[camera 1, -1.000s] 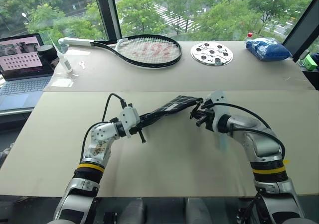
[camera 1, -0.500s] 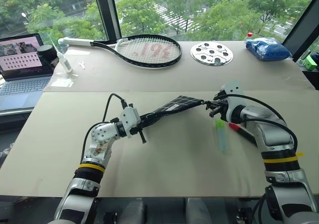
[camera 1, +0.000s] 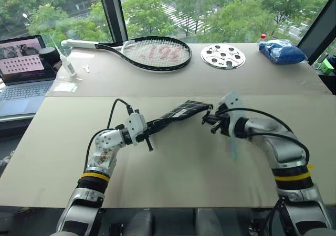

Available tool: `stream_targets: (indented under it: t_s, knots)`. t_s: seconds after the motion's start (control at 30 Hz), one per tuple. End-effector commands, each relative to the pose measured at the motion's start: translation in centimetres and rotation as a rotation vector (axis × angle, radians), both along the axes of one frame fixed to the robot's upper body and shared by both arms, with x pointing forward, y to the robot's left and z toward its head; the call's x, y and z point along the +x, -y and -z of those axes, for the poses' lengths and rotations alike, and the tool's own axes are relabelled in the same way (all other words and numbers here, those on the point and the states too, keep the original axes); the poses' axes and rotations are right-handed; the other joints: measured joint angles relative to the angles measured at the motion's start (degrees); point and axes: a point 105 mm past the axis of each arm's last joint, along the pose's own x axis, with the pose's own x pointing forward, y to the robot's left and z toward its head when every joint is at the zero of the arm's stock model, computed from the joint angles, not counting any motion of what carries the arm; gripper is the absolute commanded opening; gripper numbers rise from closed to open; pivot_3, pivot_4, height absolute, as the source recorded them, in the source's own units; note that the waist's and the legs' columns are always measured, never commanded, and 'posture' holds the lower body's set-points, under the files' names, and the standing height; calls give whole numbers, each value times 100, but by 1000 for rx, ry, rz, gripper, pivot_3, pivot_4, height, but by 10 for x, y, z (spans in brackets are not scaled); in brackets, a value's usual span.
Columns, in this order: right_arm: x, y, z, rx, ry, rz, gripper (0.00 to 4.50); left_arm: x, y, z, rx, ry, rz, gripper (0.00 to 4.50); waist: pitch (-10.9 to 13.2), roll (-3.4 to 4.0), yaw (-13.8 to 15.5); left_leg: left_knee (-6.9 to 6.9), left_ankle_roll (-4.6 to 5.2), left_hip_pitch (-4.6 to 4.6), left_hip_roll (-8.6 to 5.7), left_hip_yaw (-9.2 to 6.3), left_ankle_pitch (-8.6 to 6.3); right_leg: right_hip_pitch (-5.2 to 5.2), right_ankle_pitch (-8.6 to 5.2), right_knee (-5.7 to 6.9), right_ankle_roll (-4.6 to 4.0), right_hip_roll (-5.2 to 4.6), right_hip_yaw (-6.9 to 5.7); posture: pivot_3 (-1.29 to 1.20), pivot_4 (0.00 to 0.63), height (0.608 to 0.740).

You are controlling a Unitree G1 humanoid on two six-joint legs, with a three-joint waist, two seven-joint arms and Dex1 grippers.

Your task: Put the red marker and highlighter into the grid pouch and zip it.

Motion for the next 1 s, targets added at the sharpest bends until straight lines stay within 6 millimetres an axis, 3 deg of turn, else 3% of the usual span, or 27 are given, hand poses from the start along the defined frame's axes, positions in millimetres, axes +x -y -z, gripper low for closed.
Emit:
stream_targets:
  t_s: [0.03, 0.3, 0.47, 0.7, 1.0]
  knots:
    - [-11, -16, -16, 17, 39, -94, 22, -1, -1, -10, -19, 38, 4, 0, 0, 0, 9, 0, 0, 0, 0, 0, 0, 0, 0, 0, 0, 0, 0, 0, 150, 740]
    - [-3, -15, -24, 35, 60, -57, 22, 0, -1, -11, -20, 39, 5, 0, 0, 0, 12, 0, 0, 0, 0, 0, 0, 0, 0, 0, 0, 0, 0, 0, 150, 740]
    - [-24, -41, -19, 62, 11, -177, 22, 0, 0, -9, -19, 35, 6, 0, 0, 0, 12, 0, -1, 0, 0, 0, 0, -1, 0, 0, 0, 0, 0, 0, 150, 740]
    - [-35, -55, -11, 32, -21, -245, 22, 1, 1, -10, -21, 35, 9, 0, 0, 0, 12, 0, -1, 0, 0, 0, 0, -1, 0, 1, 0, 0, 0, 0, 150, 740]
    - [-45, -66, -38, 202, -22, -315, 22, 1, 0, -9, -23, 34, 4, 0, 0, 0, 11, -1, 0, 1, 0, -1, 0, -2, 0, 0, 0, 1, 0, 0, 150, 740]
